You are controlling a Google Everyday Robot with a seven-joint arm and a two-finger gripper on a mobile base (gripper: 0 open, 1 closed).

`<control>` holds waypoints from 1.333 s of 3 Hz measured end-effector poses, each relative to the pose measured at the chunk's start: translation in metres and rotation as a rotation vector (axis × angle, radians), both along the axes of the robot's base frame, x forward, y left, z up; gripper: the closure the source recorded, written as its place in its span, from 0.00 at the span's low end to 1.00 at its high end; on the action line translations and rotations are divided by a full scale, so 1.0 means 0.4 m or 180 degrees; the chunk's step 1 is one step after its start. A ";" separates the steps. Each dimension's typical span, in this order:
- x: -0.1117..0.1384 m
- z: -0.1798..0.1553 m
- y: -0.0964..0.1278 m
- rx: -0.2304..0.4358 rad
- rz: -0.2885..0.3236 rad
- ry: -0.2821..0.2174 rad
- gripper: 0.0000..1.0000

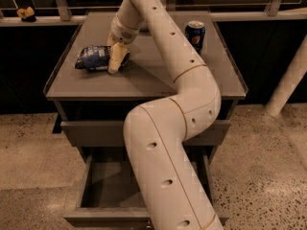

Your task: Place blue chip bag into middle drawer

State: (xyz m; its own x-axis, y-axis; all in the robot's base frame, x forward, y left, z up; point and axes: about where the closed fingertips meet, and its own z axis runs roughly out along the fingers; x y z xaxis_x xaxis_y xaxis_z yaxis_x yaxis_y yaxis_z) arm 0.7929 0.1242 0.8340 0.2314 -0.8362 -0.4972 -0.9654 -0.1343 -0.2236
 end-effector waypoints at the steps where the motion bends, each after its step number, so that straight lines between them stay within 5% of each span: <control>1: -0.006 0.011 0.000 0.0000 0.0000 -0.0001 1.00; 2: -0.011 0.019 0.000 0.0000 0.0000 -0.0002 1.00; 4: -0.036 0.166 -0.046 -0.0026 0.0108 -0.0381 1.00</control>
Offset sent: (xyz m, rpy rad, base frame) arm -0.0811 -0.0151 0.0174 -0.0511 -0.0707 0.0381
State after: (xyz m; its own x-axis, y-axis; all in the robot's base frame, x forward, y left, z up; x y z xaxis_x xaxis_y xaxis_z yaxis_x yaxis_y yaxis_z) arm 0.7786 0.1060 0.9004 0.3170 -0.8308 -0.4574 -0.9267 -0.1687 -0.3358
